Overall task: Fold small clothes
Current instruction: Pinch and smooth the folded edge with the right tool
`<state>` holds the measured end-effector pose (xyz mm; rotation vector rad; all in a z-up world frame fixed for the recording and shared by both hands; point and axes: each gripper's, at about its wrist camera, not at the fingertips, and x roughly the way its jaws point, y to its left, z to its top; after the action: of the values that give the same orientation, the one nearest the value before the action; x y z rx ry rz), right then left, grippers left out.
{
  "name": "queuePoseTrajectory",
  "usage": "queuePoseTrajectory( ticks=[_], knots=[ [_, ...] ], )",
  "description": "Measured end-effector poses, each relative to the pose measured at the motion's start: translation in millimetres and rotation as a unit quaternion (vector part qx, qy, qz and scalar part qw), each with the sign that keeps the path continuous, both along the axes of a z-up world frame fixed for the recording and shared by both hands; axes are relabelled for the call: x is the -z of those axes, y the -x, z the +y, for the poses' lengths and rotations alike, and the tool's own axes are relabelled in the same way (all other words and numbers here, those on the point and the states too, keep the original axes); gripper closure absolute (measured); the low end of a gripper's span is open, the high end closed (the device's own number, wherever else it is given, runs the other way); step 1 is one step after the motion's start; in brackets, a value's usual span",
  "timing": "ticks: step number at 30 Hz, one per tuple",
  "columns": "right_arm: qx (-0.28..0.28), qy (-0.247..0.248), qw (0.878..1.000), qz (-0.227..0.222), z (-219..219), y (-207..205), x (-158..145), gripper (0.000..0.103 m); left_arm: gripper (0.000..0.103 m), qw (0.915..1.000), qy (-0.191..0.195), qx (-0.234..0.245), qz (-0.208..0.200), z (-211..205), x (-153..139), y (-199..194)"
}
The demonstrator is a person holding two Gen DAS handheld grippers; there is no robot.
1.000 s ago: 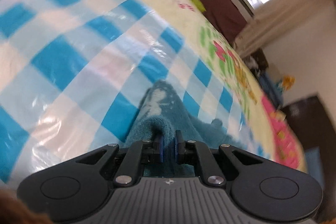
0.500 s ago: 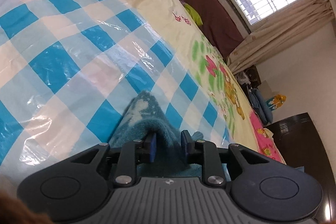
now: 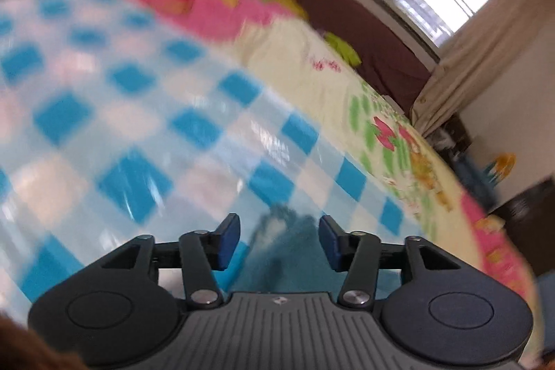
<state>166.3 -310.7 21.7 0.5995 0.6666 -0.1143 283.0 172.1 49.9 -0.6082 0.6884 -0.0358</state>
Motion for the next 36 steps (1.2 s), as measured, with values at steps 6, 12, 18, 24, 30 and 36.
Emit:
queuePoseTrajectory(
  ticks=[6, 12, 18, 24, 30, 36],
  knots=[
    [-0.011, 0.037, 0.999, -0.005, 9, -4, -3, 0.055, 0.046, 0.9932, -0.105, 0.048, -0.012, -28, -2, 13],
    [-0.036, 0.098, 0.994, 0.005, 23, -30, -9, 0.056, 0.046, 0.9907, -0.114, 0.074, 0.003, -43, 12, 20],
    [-0.065, 0.124, 0.989, 0.056, 29, -65, 1, 0.082, 0.045, 0.9874, -0.132, 0.086, 0.016, -51, 21, 25],
    [-0.063, 0.082, 0.994, 0.016, 14, -41, -15, 0.093, 0.045, 0.9868, -0.132, 0.094, 0.003, -52, 16, 33],
    [-0.006, 0.046, 0.999, 0.008, -7, -33, -12, 0.093, 0.041, 0.983, -0.151, 0.101, -0.022, -60, 15, 44],
    [0.017, 0.077, 0.996, 0.051, 1, -44, 21, 0.093, 0.039, 0.9794, -0.171, 0.105, 0.025, -53, 42, 47]
  ],
)
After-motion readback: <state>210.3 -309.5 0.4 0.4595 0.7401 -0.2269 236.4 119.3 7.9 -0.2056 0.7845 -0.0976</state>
